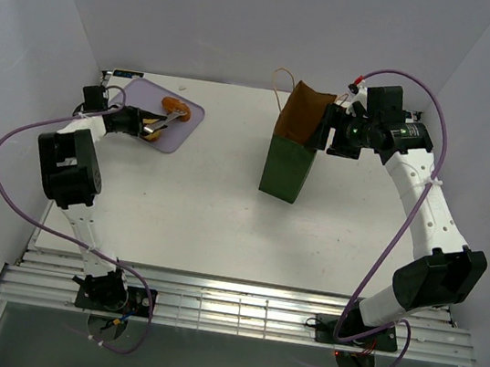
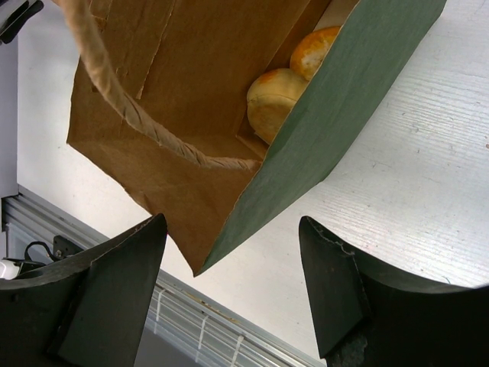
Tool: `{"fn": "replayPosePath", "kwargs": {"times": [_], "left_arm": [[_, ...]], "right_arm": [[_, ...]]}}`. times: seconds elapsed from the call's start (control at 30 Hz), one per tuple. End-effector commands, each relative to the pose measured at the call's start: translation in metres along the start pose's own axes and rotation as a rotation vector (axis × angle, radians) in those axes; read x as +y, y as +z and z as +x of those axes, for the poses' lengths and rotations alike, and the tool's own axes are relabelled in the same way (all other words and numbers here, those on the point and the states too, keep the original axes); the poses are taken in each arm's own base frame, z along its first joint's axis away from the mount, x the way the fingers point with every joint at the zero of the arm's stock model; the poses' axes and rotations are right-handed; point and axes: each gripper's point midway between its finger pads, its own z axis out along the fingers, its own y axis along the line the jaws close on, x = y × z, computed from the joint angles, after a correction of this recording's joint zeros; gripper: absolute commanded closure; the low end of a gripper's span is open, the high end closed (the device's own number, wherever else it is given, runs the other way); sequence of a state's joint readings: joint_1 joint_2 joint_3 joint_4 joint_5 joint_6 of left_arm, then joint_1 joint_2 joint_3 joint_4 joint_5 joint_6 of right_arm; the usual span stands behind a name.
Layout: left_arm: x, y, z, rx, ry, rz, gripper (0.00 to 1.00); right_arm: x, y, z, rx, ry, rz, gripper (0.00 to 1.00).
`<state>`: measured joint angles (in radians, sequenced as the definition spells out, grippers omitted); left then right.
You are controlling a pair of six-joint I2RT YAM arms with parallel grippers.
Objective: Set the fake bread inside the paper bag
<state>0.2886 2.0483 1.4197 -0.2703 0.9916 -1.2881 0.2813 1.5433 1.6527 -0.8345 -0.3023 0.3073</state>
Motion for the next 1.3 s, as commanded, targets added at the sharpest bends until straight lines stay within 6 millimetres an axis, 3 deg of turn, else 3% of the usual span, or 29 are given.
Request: {"fn": "replayPosePath", "kwargs": {"times": [0.0,0.37,0.7,0.83,0.97,1.03,1.07,1.27], "left_arm": [[-0.031,-0.026,0.022,-0.020,0.107,0.043,1.00],[-0.047,-0.050,0.050,-0.027,0.176,0.039,1.00],[-0.080,-0.087,0.100,-0.022,0.345,0.049,1.00],[-0.102,-0.103,0.135,0.019,0.454,0.091,1.00],[-0.116,-0.110,0.187,0.109,0.546,0.138,1.00],[-0.120,-0.103,0.217,0.173,0.595,0.148,1.00],[-0.128,-0.102,0.240,0.214,0.645,0.165,1.00],[-0.156,-0.104,0.317,0.331,0.809,0.236,1.00]], "right_arm": [[0.006,-0.011,-0.008,-0.052,-0.025,-0.022,0.24],[0.007,-0.011,-0.010,-0.053,-0.027,-0.029,0.24],[0.005,-0.007,-0.013,-0.046,-0.011,-0.014,0.24],[0.002,-0.006,-0.016,-0.046,0.001,0.007,0.24],[-0.001,-0.003,-0.017,-0.040,0.016,0.023,0.24],[-0.001,-0.003,-0.017,-0.038,0.020,0.025,0.24],[-0.002,-0.002,-0.017,-0.038,0.021,0.030,0.24],[-0.004,-0.001,-0.021,-0.046,0.028,0.043,0.24]]}}
